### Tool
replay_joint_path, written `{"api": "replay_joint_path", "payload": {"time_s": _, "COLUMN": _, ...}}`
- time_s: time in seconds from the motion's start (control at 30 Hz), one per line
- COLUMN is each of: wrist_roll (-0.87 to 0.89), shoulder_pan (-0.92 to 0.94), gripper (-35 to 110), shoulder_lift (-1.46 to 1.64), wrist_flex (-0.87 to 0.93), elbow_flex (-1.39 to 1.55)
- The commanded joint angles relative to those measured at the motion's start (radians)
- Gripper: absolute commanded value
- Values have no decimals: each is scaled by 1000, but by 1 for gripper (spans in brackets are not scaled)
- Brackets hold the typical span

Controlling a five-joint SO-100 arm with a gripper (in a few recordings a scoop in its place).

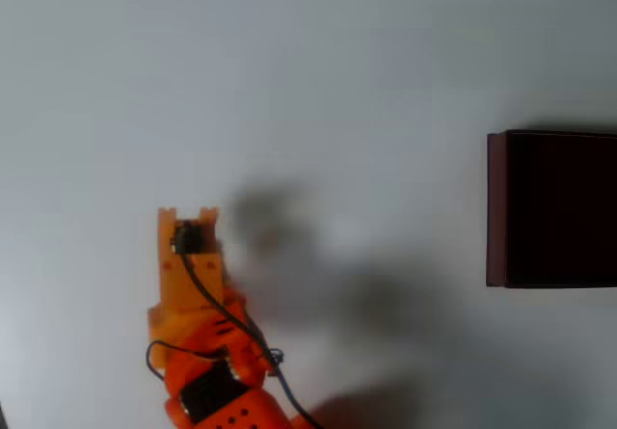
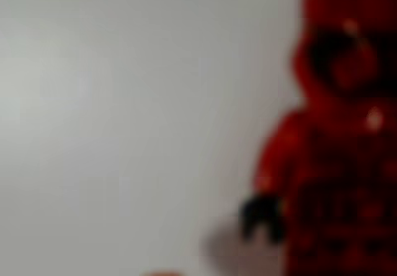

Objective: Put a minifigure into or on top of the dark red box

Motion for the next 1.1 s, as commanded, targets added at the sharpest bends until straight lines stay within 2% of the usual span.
{"api": "replay_joint_path", "payload": {"time_s": 0.0, "wrist_roll": 8, "shoulder_pan": -5, "gripper": 18, "shoulder_lift": 12, "wrist_flex": -40, "elbow_flex": -14}}
{"api": "replay_joint_path", "payload": {"time_s": 0.43, "wrist_roll": 52, "shoulder_pan": -20, "gripper": 15, "shoulder_lift": 21, "wrist_flex": -132, "elbow_flex": 43}}
{"api": "replay_joint_path", "payload": {"time_s": 0.57, "wrist_roll": 114, "shoulder_pan": -23, "gripper": 15, "shoulder_lift": 0, "wrist_flex": -189, "elbow_flex": 52}}
{"api": "replay_joint_path", "payload": {"time_s": 0.7, "wrist_roll": 133, "shoulder_pan": 14, "gripper": 15, "shoulder_lift": -66, "wrist_flex": -284, "elbow_flex": 55}}
{"api": "replay_joint_path", "payload": {"time_s": 0.9, "wrist_roll": 118, "shoulder_pan": 57, "gripper": 14, "shoulder_lift": -91, "wrist_flex": -288, "elbow_flex": 41}}
{"api": "replay_joint_path", "payload": {"time_s": 1.07, "wrist_roll": 133, "shoulder_pan": 91, "gripper": 14, "shoulder_lift": -110, "wrist_flex": -387, "elbow_flex": 41}}
